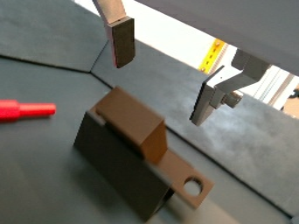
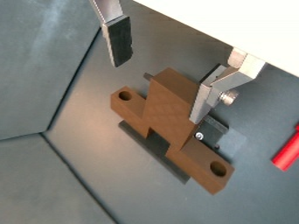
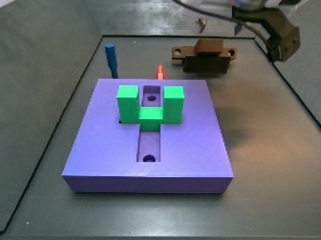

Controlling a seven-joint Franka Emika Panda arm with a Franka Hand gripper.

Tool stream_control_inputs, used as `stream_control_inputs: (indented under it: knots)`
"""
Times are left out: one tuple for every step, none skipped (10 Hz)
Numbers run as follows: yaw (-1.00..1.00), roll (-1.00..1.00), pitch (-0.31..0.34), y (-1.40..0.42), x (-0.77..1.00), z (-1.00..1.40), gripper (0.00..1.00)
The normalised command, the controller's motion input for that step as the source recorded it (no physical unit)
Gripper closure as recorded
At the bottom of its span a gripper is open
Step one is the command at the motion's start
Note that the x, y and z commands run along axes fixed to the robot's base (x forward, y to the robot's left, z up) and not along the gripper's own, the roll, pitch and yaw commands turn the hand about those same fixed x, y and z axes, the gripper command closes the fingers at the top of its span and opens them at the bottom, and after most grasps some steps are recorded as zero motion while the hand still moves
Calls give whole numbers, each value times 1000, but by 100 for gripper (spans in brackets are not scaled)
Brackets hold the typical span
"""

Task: Pick up the brown object. Move up. Place the brown object on the fixture. Regrasp the brown object. Move to above the board. Insert the brown object.
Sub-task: Regrasp the brown object.

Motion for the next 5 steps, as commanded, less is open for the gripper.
stream_control_inputs:
  knots:
    - [0,-209,-126,0,-143,-143,0]
    - [0,-174,-183,0,-123,-49,0]
    - [29,-180,-289,0,-163,0,0]
    - [37,-129,-234,0,-60,0,0]
    - [29,-131,-266,29,-14,-71,0]
